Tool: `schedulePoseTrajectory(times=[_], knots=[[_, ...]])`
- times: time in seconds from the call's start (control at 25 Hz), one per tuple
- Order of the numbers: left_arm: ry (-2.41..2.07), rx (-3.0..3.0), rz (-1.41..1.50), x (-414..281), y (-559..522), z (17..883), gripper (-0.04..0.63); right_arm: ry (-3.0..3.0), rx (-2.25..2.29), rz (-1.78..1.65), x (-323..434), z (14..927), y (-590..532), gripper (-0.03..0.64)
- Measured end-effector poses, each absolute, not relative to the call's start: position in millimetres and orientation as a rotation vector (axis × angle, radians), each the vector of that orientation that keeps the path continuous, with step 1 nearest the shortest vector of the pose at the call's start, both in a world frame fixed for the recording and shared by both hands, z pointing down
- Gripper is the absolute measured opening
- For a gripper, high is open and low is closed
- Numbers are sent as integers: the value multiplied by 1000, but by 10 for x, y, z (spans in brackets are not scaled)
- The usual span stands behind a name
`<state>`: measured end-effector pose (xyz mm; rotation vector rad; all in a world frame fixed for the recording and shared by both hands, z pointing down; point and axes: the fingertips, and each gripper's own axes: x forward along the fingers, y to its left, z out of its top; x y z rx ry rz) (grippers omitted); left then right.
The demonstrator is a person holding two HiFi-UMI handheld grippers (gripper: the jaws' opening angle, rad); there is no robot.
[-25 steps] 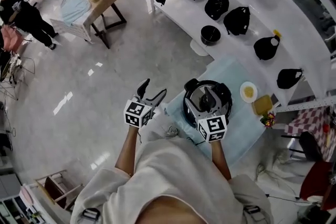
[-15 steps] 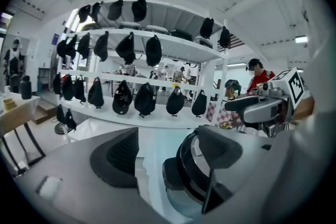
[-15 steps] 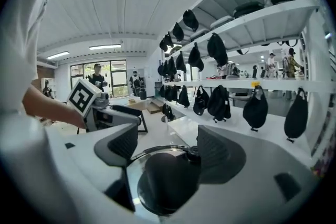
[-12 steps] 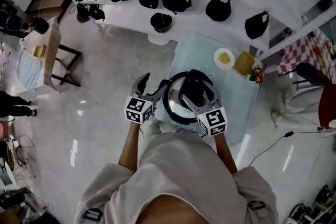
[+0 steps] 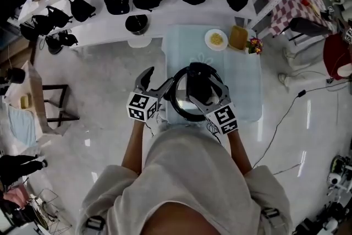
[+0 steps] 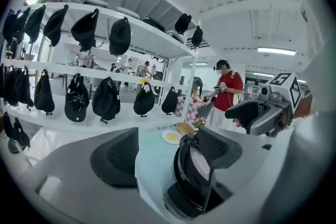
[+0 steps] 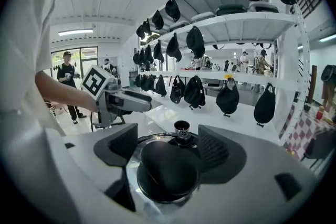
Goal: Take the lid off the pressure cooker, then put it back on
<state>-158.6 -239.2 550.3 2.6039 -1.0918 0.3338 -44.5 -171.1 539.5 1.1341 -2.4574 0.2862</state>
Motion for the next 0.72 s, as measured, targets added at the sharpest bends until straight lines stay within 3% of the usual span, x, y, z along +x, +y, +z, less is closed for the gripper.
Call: schedulePoseTrajectory(times=[0.4,0.72], knots=[[-959,2655,334,-1592,-2395,5487,339,-2327,1060,238,-493,5541,-1598,333],[-944,2654,308,-1572,-2347,5487,339,-2153,734,103,-430,5773,-1524,334]])
